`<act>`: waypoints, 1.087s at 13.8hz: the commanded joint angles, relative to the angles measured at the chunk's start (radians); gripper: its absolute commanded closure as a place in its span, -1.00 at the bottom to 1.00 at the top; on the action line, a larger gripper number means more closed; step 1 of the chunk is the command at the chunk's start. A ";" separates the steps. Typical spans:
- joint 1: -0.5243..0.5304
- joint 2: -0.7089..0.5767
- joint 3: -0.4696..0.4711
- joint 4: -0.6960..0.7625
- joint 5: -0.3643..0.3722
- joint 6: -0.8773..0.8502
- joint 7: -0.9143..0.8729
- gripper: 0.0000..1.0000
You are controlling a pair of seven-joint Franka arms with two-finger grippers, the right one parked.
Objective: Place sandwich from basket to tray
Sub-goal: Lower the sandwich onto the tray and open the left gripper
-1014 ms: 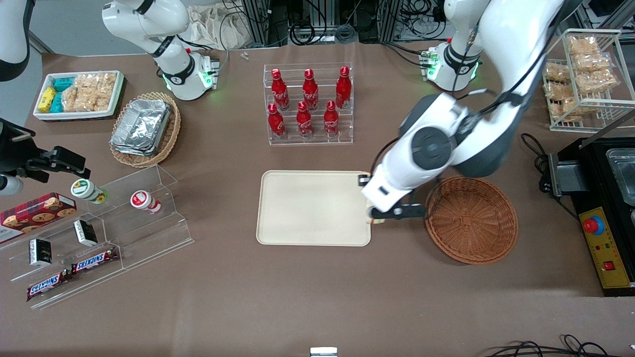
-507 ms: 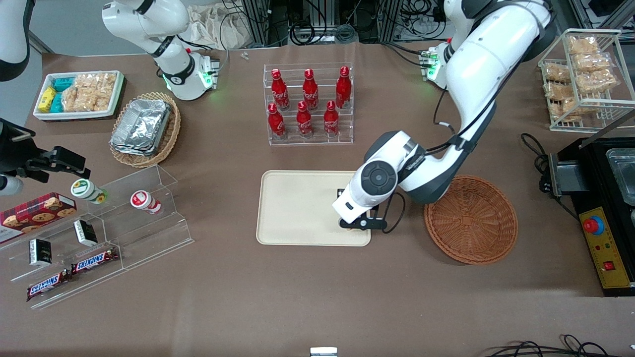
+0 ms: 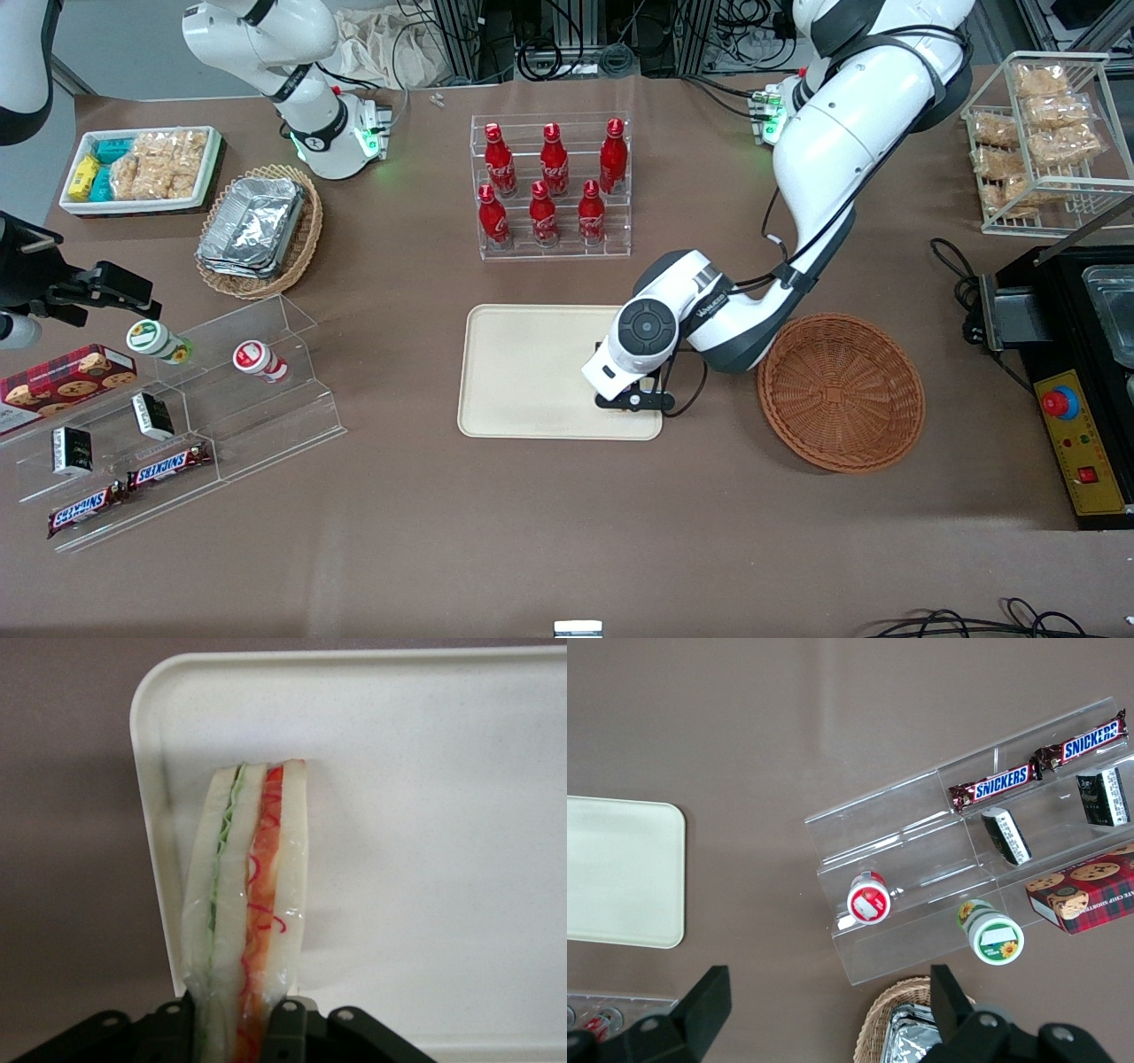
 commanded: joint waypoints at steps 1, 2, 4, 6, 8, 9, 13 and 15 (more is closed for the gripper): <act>-0.007 0.002 0.003 -0.004 0.028 0.014 -0.040 -1.00; -0.004 -0.001 0.003 -0.001 0.027 0.014 -0.040 -1.00; 0.007 -0.029 0.002 0.000 0.016 -0.006 -0.042 -1.00; 0.010 -0.081 0.002 0.010 0.007 -0.050 -0.037 -1.00; 0.010 -0.153 0.031 0.008 -0.009 -0.111 -0.032 -1.00; 0.010 -0.186 0.048 0.008 -0.030 -0.139 -0.025 -1.00; 0.010 -0.292 0.124 0.005 -0.102 -0.162 -0.020 -1.00; 0.010 -0.328 0.157 0.007 -0.130 -0.179 -0.019 -1.00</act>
